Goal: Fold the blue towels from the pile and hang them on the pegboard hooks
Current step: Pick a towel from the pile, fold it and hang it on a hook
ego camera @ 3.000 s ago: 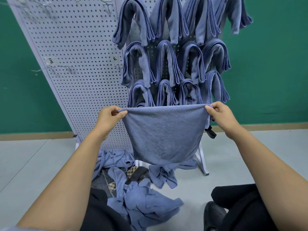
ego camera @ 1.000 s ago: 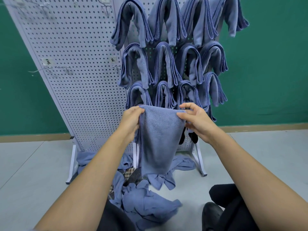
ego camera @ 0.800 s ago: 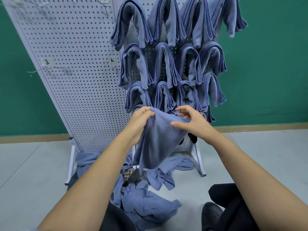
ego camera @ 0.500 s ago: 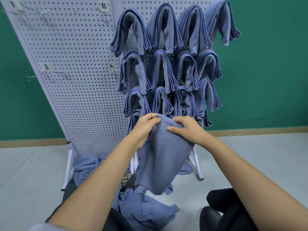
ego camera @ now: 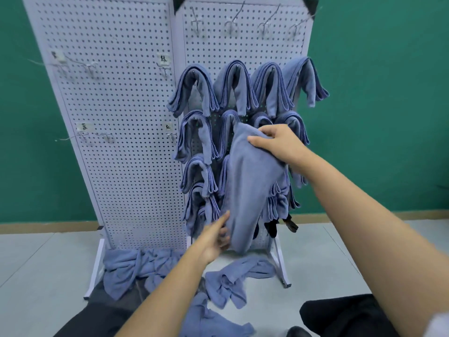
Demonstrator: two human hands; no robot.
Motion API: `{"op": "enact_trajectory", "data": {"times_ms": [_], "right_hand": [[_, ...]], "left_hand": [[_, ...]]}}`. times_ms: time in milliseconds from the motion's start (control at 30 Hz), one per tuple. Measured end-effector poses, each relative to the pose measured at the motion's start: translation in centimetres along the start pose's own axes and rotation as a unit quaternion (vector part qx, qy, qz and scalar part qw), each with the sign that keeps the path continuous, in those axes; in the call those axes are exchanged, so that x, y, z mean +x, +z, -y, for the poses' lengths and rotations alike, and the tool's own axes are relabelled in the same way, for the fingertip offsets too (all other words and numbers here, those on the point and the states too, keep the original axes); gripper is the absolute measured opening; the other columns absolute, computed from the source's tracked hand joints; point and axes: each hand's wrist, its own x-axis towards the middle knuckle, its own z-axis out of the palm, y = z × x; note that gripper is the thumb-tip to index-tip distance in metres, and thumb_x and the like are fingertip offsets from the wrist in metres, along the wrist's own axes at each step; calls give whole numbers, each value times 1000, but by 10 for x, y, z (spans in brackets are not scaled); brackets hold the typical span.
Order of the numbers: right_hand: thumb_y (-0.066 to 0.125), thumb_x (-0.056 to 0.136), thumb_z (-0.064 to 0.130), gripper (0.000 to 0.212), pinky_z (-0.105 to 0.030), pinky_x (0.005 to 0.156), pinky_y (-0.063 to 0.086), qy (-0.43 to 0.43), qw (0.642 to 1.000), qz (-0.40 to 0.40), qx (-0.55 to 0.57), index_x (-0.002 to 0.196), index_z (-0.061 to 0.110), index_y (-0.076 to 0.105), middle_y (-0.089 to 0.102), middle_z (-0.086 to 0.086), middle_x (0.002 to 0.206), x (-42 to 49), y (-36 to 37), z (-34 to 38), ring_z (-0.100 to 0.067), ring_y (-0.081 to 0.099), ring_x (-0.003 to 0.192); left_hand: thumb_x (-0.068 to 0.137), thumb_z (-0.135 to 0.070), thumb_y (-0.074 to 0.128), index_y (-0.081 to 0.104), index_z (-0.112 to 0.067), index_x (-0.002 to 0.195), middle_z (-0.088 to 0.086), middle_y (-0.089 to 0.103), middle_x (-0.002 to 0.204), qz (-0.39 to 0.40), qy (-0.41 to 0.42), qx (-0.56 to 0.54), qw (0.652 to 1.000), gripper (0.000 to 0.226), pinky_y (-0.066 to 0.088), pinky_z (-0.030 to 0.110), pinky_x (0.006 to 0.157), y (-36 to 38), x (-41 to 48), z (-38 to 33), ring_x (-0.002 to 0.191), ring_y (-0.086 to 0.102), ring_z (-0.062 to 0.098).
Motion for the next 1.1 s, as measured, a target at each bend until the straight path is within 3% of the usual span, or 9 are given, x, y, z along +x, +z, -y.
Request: {"op": "enact_trajectory", "data": {"times_ms": [100, 267, 500, 600, 700, 800, 900, 1033, 1100], "right_hand": [[63, 89, 25, 34, -26, 60, 33, 13, 994, -50, 101, 82, -8, 56, 47, -7, 73, 5, -17, 5, -13, 42, 67], [60, 93, 22, 21, -31, 66, 36, 85, 979, -106, 151, 85, 2, 59, 51, -11, 77, 3, -27, -39, -18, 45, 73], [66, 90, 24, 25, -36, 80, 50, 281, 936, -84, 196, 98, 0, 65, 65, -14, 104, -13, -28, -100, -25, 60, 92], [70, 86, 18, 23, -36, 81, 55, 346, 901, -38, 259, 101, 2, 63, 67, -11, 96, -15, -23, -109, -24, 63, 88], [68, 86, 7, 15, -29, 64, 59, 356, 883, 5, 307, 96, -2, 62, 68, -10, 82, -16, -18, -113, -21, 64, 78], [64, 89, 7, 7, -29, 66, 58, 342, 887, 24, 308, 92, 1, 62, 66, -11, 87, -16, -18, -120, -19, 63, 78], [61, 91, 11, 20, -26, 54, 50, 322, 896, 37, 305, 72, 8, 57, 61, -7, 73, -17, -21, -126, -15, 56, 60], [66, 88, 21, 17, -24, 53, 43, 301, 908, 64, 283, 79, 9, 57, 52, -7, 75, -22, -23, -134, -15, 45, 61], [79, 74, 30, 37, -22, 58, 49, 287, 906, 90, 299, 96, 5, 62, 59, -9, 83, -26, -24, -135, -16, 51, 68]], "left_hand": [[75, -43, 78, 64, -9, 113, 16, 65, 100, 24, -44, -141, 989, 53, 49, 42, 92, -5, -2, -5, 96, 60, 33], [82, -29, 69, 68, -11, 99, 12, 73, 86, 25, 11, -177, 984, 25, 59, 34, 59, -11, -7, -30, 68, 71, 27], [88, -24, 62, 63, -13, 85, 5, 71, 68, -46, 64, -47, 996, 12, 55, 27, 49, -35, -16, -93, 59, 67, 20], [90, -20, 60, 60, -10, 91, 4, 71, 65, -64, 99, -31, 993, 9, 54, 25, 47, -39, -18, -112, 71, 64, 20], [93, -17, 56, 60, -9, 93, 4, 70, 65, -56, 119, 4, 991, 10, 54, 27, 52, -40, -24, -126, 72, 62, 19], [95, -19, 53, 62, -8, 100, 6, 72, 79, -43, 136, 83, 986, 15, 51, 35, 71, -48, -25, -137, 79, 63, 20], [98, -16, 51, 61, -6, 106, 9, 70, 96, -43, 163, 155, 973, 17, 52, 37, 79, -56, -27, -144, 88, 65, 22], [99, -18, 48, 62, -9, 110, 7, 69, 107, -18, 174, 239, 955, 19, 52, 32, 81, -64, -32, -146, 97, 65, 19], [99, -18, 48, 62, -12, 113, 5, 70, 110, -2, 177, 246, 953, 20, 54, 30, 79, -68, -34, -148, 99, 66, 17]]}}
